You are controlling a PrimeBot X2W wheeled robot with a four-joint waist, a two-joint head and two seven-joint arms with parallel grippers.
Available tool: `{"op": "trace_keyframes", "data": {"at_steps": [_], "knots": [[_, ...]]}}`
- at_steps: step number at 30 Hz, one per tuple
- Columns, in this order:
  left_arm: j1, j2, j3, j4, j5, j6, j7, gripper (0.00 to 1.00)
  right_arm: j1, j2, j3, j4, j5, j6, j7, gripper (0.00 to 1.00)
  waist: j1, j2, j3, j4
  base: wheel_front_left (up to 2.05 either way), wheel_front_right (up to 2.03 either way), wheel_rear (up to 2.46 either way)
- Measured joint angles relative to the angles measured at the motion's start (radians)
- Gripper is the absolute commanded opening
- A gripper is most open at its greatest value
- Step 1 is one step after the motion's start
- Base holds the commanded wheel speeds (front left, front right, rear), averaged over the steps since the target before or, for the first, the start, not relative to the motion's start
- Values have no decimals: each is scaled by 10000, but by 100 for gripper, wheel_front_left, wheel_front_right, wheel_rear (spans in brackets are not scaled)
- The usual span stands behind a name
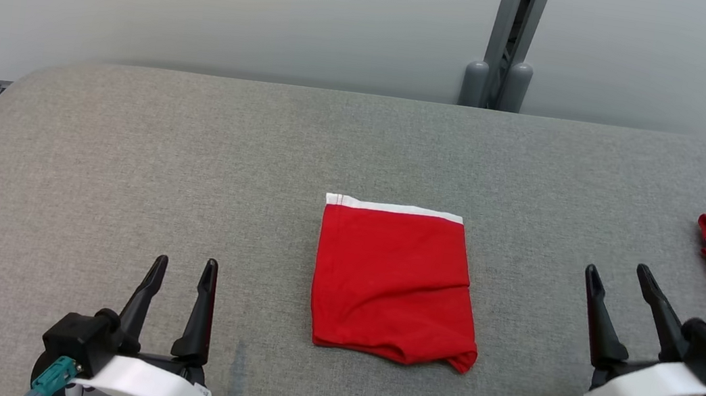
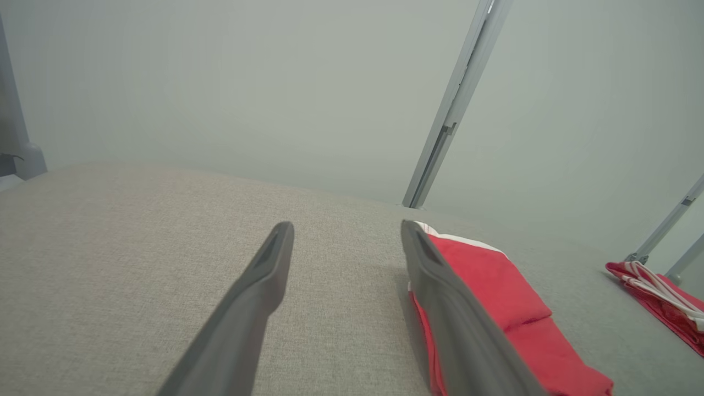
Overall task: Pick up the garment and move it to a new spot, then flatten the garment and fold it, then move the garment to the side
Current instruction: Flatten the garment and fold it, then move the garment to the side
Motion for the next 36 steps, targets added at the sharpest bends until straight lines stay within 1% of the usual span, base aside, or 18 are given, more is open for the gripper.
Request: {"op": "trace_keyframes", "data": {"at_steps": [1, 2, 4, 6, 10, 17, 36], "knots": [[0, 0, 0, 0, 0, 0, 0, 100, 0, 0, 0, 0, 0, 0, 0, 100, 0, 0, 0, 0, 0, 0, 0], [-1, 2, 40, -35, 56, -4, 0, 100, 364, 297, -466, -270, -374, 0, -8, 100, 0, 0, 32, -45, 0, 0, 0], [3, 0, 79, -84, 90, -40, 0, 100, 812, 660, -834, -545, -798, 0, -12, 100, 0, 0, 48, -91, 0, 0, 0], [3, 0, 79, -84, 90, -40, 0, 100, 812, 660, -834, -545, -798, 0, -12, 100, 0, 0, 48, -91, 0, 0, 0], [55, 2, 134, -140, 169, -27, 0, 100, 1146, 953, -1080, -709, -1066, 0, -31, 100, 0, 0, 46, -124, 0, 0, 0], [104, 2, 92, -144, 201, -13, 0, 100, 1255, 1129, -1210, -782, -1166, 0, -36, 100, 0, 0, 42, -91, 0, 0, 0], [120, 0, -8, -117, 199, -13, 0, 100, 1260, 1197, -1212, -761, -1271, 0, -36, 100, 0, 0, 37, 42, 0, 0, 0]]}}
